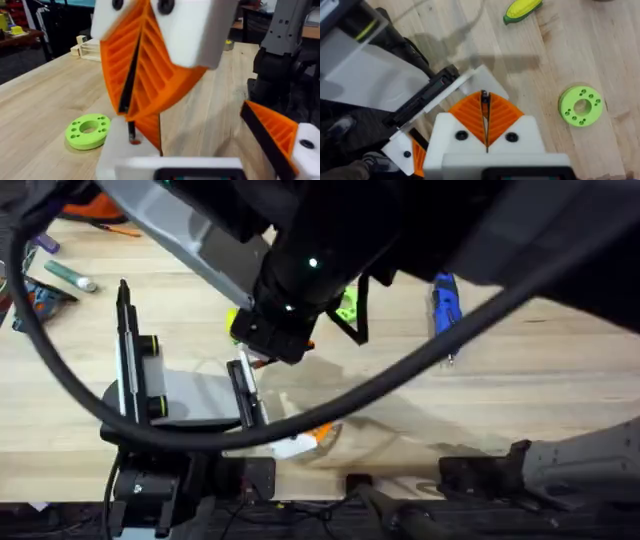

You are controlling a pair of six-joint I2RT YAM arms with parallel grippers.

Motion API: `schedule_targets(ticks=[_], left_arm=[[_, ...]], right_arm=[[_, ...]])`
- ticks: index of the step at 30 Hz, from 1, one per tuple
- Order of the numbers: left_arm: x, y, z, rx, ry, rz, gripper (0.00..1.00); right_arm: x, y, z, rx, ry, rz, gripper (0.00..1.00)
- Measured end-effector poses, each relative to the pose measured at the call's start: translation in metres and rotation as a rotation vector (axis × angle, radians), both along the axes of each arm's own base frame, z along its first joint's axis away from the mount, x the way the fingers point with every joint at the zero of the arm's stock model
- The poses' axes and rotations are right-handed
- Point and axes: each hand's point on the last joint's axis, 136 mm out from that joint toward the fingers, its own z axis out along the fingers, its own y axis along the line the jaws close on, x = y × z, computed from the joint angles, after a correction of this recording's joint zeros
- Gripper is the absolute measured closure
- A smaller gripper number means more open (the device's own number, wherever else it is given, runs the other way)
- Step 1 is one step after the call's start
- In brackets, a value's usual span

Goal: Pick up the gripper from the table and insert it into the empty holder that is missing its gripper. Then pick up a screw, insert it into the mounting hole, and use the screwdriver to tighten it. Finally, clean up the table by picking up the vegetable and placing it into the bucket.

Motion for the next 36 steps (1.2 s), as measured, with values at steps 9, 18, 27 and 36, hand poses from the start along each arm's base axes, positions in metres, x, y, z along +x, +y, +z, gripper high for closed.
schedule_targets(ticks=[9,18,27,36], left_arm=[[0.000,0.000,0.000,0.000,0.000,0.000,0.015],[0.000,0.000,0.000,0.000,0.000,0.000,0.015],[0.000,0.000,0.000,0.000,0.001,0.000,0.015],[0.000,0.000,0.000,-0.001,0.003,0.000,0.015]], right_arm=[[0.000,0.001,0.000,0.003,-0.002,0.000,0.995],[0.000,-0.001,-0.007,-0.011,0.006,0.000,0.995],[0.001,0.003,-0.009,0.001,0.000,0.000,0.995],[0.001,0.002,-0.011,-0.002,0.002,0.000,0.995]])
